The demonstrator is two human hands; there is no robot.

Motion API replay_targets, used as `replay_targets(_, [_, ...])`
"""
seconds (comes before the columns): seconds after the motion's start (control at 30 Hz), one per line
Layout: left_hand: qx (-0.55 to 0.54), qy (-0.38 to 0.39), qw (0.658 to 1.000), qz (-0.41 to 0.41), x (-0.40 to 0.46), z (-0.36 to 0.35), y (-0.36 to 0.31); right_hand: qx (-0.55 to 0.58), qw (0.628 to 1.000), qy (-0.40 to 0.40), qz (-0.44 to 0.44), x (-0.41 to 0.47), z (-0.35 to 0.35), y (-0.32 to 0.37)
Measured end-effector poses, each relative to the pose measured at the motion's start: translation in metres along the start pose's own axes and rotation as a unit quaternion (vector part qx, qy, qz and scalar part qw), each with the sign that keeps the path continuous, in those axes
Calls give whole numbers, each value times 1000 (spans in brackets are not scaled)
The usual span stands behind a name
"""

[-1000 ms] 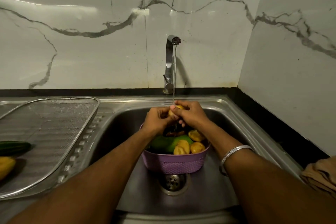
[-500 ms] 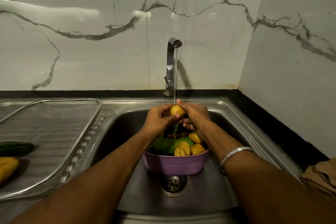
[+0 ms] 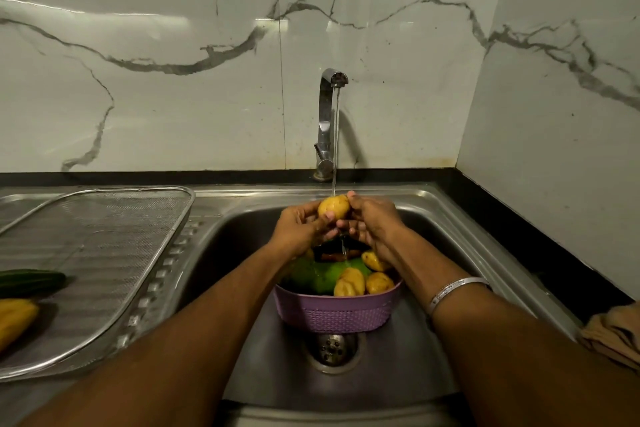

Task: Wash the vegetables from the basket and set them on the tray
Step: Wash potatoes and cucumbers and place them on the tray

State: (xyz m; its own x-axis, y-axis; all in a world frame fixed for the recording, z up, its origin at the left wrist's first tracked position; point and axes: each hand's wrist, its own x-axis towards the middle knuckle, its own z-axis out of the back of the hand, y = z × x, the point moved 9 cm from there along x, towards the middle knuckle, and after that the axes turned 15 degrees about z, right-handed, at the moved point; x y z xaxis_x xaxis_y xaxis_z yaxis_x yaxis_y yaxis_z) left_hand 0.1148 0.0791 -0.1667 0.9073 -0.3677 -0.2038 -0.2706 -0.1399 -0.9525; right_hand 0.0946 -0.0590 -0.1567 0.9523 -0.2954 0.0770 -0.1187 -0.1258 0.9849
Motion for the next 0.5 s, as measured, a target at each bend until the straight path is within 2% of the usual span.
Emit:
replay_targets(0.2, [55, -51, 995, 71, -1, 0, 6, -56, 994, 71, 55, 1, -19, 0])
replay_targets(0.37, [3, 10, 992, 126, 0, -14, 13, -30, 996, 55, 67, -3, -16, 8])
replay_targets(0.5, [6, -3, 990, 141, 0, -14, 16, -74, 993, 19, 90, -4, -4, 11])
